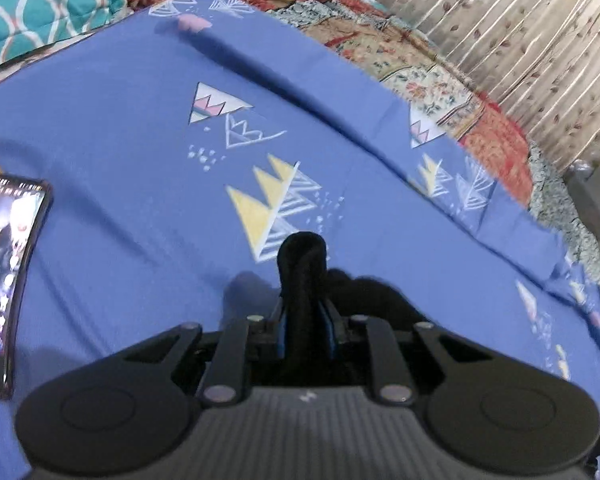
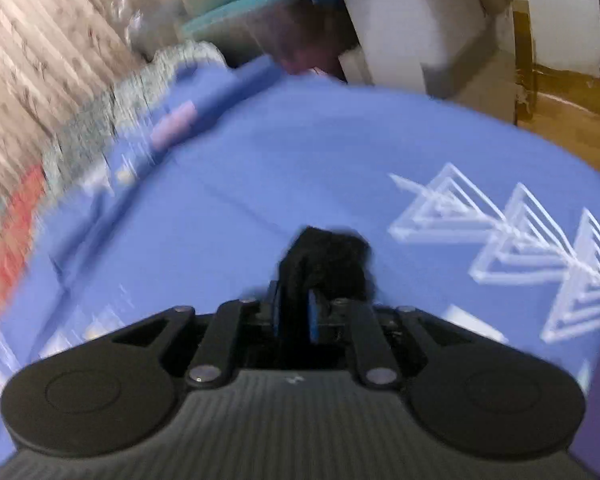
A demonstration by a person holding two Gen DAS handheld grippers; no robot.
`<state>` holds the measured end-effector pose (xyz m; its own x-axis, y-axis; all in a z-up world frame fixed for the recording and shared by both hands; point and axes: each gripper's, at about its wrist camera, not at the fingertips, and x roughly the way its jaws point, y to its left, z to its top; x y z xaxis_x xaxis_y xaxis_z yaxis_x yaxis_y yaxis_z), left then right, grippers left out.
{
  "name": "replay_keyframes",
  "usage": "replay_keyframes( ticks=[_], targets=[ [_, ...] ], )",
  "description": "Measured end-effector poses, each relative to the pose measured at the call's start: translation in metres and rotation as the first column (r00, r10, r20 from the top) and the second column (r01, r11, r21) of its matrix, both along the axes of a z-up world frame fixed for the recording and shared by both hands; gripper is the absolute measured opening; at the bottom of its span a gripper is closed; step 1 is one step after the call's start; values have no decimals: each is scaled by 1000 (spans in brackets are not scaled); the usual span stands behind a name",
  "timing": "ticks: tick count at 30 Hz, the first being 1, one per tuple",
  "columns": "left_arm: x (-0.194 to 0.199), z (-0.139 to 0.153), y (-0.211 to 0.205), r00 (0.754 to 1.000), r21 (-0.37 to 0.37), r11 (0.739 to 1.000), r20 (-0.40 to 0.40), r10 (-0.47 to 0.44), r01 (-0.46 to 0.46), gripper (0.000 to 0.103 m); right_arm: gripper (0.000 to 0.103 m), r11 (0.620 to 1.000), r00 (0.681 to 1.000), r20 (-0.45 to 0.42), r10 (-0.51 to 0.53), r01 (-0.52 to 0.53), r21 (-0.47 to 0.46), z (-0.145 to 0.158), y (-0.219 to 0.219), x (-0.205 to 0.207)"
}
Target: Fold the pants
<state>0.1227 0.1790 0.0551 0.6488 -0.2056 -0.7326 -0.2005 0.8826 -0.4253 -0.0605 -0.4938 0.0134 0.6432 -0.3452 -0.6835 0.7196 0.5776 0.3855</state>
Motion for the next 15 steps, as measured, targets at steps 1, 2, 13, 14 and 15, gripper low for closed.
replay_keyframes(
  ticks=[1, 2, 13, 14, 15],
  targets=[
    [-2, -1, 2, 1000, -3, 1000, 7, 1, -1, 15, 16, 1000, 1000, 25, -4, 4, -9, 1, 1, -8],
    [-3, 1, 3, 1000, -14, 1000, 12, 1, -1, 16, 16, 1000, 999, 48, -11, 11, -3, 4, -1, -13],
    [-13, 7, 13, 999, -58, 998, 44, 22, -19, 15, 34, 966, 976, 168, -140, 98, 240, -3, -12, -71],
    [-14, 7, 15, 999, -70, 997, 46, 29, -26, 15, 56, 964, 974, 151, -167, 130, 231, -3, -12, -80],
    [-17, 8, 18, 998, -80, 996, 50, 40, -35, 15, 62, 962, 969, 123, -212, 185, 201, -3, -11, -91]
  ],
)
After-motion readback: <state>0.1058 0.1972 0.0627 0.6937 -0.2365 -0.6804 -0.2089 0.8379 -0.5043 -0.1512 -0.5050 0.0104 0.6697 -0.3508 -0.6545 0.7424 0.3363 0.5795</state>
